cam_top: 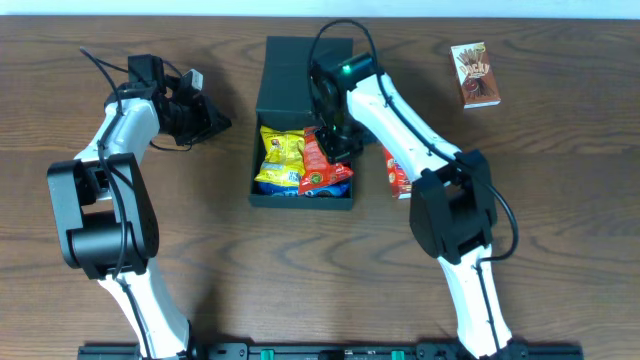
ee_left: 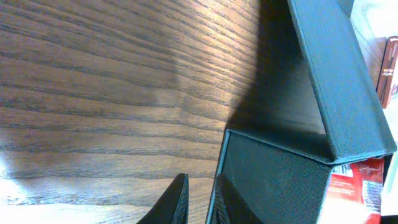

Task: Pack container
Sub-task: 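Press the red bag down into the box with the right gripper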

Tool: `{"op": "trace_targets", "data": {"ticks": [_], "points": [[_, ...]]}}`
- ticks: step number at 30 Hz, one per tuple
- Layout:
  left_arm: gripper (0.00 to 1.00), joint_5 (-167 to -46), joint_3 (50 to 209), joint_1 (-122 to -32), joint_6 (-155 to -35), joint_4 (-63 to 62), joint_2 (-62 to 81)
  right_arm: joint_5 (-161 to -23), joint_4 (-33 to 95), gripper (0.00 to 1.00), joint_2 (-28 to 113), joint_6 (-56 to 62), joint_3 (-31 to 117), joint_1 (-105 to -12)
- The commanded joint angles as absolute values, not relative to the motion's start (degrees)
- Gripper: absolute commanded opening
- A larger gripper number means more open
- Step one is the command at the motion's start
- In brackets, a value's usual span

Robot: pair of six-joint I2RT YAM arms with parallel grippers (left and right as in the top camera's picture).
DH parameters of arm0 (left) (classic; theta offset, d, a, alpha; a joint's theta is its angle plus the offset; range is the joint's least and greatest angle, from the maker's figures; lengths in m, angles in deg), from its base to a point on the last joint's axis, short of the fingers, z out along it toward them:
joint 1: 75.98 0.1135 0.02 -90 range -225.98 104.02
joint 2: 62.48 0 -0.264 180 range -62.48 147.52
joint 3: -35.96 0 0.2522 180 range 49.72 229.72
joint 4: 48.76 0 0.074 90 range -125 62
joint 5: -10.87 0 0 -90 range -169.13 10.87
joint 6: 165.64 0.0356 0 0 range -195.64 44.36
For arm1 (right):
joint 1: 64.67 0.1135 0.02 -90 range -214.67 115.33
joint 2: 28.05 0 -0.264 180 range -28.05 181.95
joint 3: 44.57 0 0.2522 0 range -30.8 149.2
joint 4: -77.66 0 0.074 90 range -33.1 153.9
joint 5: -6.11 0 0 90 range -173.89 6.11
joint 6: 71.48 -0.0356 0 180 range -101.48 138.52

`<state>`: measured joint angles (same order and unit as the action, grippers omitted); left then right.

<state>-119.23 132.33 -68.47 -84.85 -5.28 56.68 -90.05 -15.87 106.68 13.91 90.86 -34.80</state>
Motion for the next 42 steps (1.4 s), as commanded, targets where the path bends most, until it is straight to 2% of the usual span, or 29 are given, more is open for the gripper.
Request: {"op": "trace_targets", "data": {"ticks": [1, 9, 31, 36, 42], "points": [[0.16, -119.16, 132.40, -68.01, -84.85, -5.35, 55.58, -90.72, -16.28, 0.01, 104.52, 13.22, 96.72, -33.95], [0.16, -119.16, 132.40, -68.01, -84.85, -5.33, 55.58, -90.72, -18.25, 0.02, 103.95, 13.43, 97.66, -33.34], [0.17, -118.20, 132.40, -68.01, -84.65, -5.30, 55.58, -87.12, -2.97, 0.02, 104.17, 10.51, 72.26, -32.75], [0.17, -118.11, 132.40, -68.01, -84.65, -5.28, 55.58, -87.12, -1.42, 0.01, 104.15, 10.37, 72.50, -32.75], [0.17, -118.11, 132.40, -68.01, -84.67, -5.30, 55.58, -87.14, -6.82, 0.01, 103.17, 10.40, 83.06, -32.77]]}}
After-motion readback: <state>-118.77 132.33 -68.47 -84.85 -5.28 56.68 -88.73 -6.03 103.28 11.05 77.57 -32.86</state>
